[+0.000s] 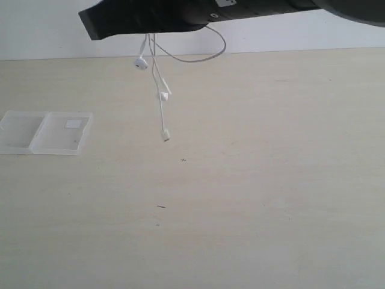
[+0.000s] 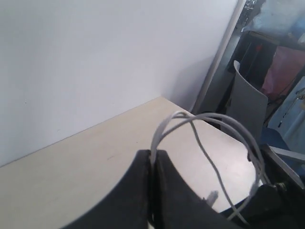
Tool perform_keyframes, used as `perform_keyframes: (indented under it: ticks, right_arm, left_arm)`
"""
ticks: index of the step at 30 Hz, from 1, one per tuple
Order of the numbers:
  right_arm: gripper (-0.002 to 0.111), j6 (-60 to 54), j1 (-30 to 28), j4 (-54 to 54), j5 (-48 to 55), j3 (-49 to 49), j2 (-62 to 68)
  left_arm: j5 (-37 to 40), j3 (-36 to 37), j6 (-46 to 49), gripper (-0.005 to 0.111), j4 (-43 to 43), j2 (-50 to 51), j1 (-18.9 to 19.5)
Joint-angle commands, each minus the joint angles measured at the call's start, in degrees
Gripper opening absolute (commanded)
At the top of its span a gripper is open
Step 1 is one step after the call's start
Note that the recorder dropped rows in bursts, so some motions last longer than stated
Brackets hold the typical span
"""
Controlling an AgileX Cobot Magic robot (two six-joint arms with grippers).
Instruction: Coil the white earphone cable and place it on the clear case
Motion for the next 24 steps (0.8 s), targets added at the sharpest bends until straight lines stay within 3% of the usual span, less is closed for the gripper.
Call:
perform_keyframes:
  ticks: [1, 4, 11, 24]
  right_arm:
    - [0.000, -17.1, 0.0, 14.0, 6.9, -0.4, -0.8]
    - [0.000, -23.0, 0.0, 19.5, 8.8, -0.4, -1.2]
    - [0.000, -24.9, 0.0, 20.9, 13.8, -0.4, -3.3]
    - [0.000, -30.3, 0.0, 23.4, 17.1, -8.8, -3.8]
  left_arm:
    - [0.2, 2.4, -0.6, 0.000, -1.1, -0.3, 0.2]
    - [1.2, 4.3, -0.4, 0.000, -1.1, -0.3, 0.2]
    - [5.3, 8.8, 2.1, 0.000, -0.2, -0.3, 0.2]
    - [8.1, 9.2, 0.6, 0.000, 5.8, -0.3, 0.2]
